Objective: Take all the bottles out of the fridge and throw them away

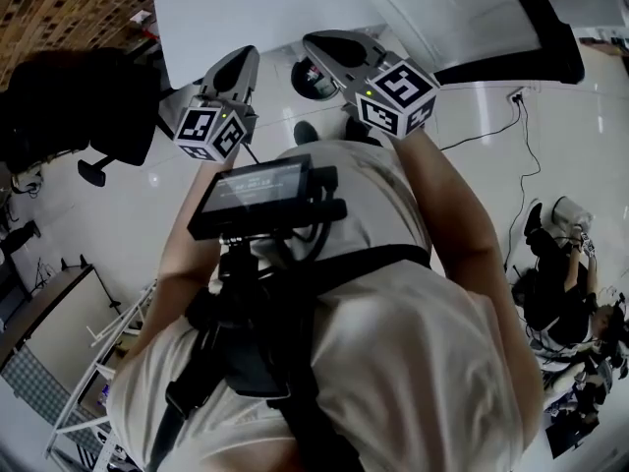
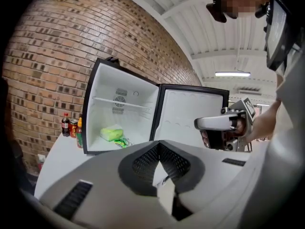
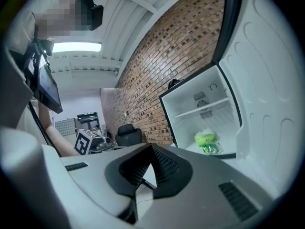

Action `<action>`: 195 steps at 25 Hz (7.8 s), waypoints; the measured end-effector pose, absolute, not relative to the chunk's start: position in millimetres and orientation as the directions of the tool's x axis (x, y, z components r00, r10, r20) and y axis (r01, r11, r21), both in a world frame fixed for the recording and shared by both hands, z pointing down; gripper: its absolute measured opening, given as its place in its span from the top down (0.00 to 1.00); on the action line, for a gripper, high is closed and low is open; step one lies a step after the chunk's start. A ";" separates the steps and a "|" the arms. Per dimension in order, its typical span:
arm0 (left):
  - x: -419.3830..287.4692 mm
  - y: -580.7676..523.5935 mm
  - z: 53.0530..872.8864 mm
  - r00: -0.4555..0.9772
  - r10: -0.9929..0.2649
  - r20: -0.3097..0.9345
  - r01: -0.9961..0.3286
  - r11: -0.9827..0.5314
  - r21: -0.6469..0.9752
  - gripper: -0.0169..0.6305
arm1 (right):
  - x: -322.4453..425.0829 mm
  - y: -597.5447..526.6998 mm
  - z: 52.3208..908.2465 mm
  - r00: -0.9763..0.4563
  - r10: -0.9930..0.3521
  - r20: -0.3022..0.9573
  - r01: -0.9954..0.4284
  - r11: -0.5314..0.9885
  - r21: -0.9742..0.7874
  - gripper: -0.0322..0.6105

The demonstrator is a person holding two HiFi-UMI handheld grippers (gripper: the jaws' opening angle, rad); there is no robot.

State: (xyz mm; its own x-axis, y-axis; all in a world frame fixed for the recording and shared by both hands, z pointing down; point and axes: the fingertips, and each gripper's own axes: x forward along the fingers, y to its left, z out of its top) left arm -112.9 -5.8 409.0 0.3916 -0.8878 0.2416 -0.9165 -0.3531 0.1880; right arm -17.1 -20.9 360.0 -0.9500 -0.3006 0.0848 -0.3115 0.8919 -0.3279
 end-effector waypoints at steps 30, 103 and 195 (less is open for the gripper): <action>-150.2 4.2 370.4 0.413 -0.894 0.175 -0.908 -0.389 0.158 0.97 | -69.9 -8.5 338.6 -0.942 -0.325 0.088 -0.337 0.914 -0.227 0.95; -137.5 -208.7 454.6 0.365 -0.823 0.435 -0.926 -0.273 0.260 0.96 | -47.1 -175.2 377.9 -0.953 -0.291 0.085 -0.301 0.880 -0.368 0.95; -163.2 12.1 425.0 0.536 -0.821 0.199 -0.837 -0.484 0.257 0.93 | -56.3 -1.0 395.4 -0.866 -0.456 0.204 -0.497 0.825 -0.269 0.93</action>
State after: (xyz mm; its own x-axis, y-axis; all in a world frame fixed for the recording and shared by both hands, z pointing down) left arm -163.2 12.1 425.0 0.5357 -0.8207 0.1988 -0.8366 -0.4839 0.2568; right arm -56.3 -1.0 395.4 -0.8663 -0.4559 0.2040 -0.4974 0.8249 -0.2686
